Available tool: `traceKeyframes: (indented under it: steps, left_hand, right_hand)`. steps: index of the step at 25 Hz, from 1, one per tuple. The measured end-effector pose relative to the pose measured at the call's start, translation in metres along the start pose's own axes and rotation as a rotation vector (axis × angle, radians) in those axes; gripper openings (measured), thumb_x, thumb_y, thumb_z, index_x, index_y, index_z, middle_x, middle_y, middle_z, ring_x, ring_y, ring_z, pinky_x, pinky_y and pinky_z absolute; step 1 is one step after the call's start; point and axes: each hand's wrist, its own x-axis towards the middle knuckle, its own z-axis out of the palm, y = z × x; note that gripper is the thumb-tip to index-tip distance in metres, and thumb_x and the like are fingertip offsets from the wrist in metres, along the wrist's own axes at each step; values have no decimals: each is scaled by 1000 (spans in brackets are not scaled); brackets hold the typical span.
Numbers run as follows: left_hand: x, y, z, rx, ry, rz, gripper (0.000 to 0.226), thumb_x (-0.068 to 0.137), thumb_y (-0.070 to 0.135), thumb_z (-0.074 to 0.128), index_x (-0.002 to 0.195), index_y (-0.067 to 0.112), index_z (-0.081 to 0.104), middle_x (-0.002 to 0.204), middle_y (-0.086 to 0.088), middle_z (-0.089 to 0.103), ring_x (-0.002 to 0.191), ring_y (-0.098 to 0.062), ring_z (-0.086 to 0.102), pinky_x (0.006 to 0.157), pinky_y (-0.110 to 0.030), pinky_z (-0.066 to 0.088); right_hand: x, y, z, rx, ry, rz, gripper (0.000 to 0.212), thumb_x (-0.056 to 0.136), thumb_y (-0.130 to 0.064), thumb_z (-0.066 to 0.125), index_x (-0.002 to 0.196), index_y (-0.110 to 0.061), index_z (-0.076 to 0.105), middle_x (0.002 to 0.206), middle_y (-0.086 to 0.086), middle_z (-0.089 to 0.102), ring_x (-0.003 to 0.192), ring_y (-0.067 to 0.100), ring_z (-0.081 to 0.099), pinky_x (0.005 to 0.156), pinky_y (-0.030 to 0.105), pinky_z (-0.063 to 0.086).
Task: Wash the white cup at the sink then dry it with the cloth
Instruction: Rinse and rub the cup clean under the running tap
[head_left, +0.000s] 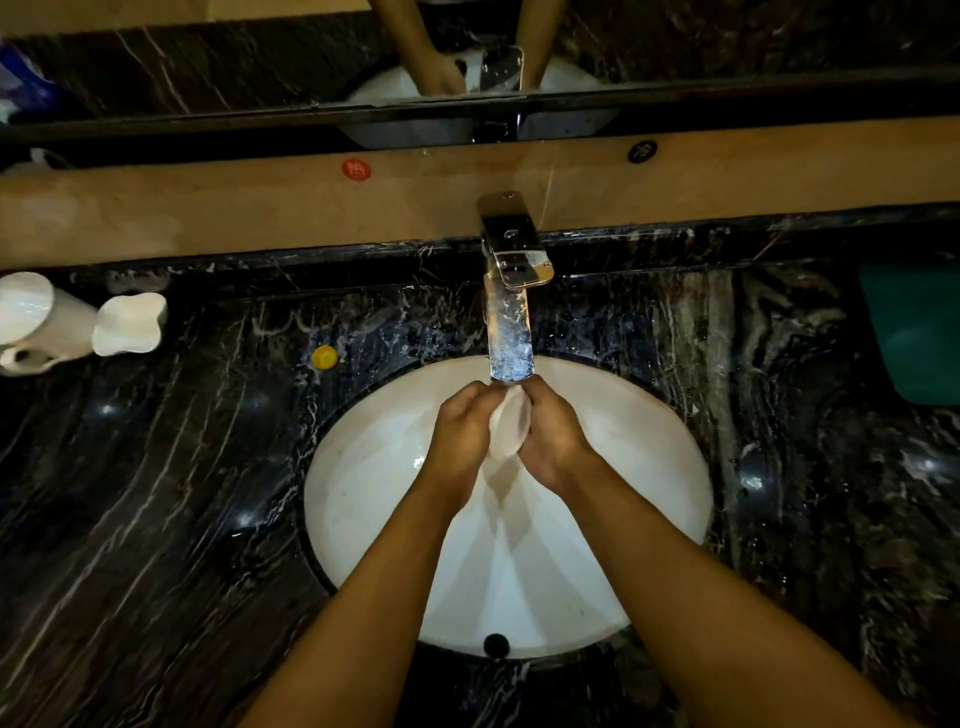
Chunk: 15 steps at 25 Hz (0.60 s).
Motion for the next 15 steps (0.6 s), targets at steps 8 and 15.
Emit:
traceKeyframes:
  steps: [8,15]
  left_hand:
    - [23,6,-2,-117,217,-171,42,100,40,62,113,1,70,106,-22,75,90,-39,74,71,-55,62]
    - [30,7,13,3,19,-231,27,100,29,58,122,14,66,102,-16,72,82,-33,61,58,-32,47]
  right_hand:
    - [-6,-3,-21,72,-116,-68,27,100,-10,54,121,-3,69,118,21,72,104,38,65,83,49,52]
    - [-11,-11,-29,3,-168,-201,40,93,11,60,130,-2,62,126,22,69,113,34,70,95,41,59]
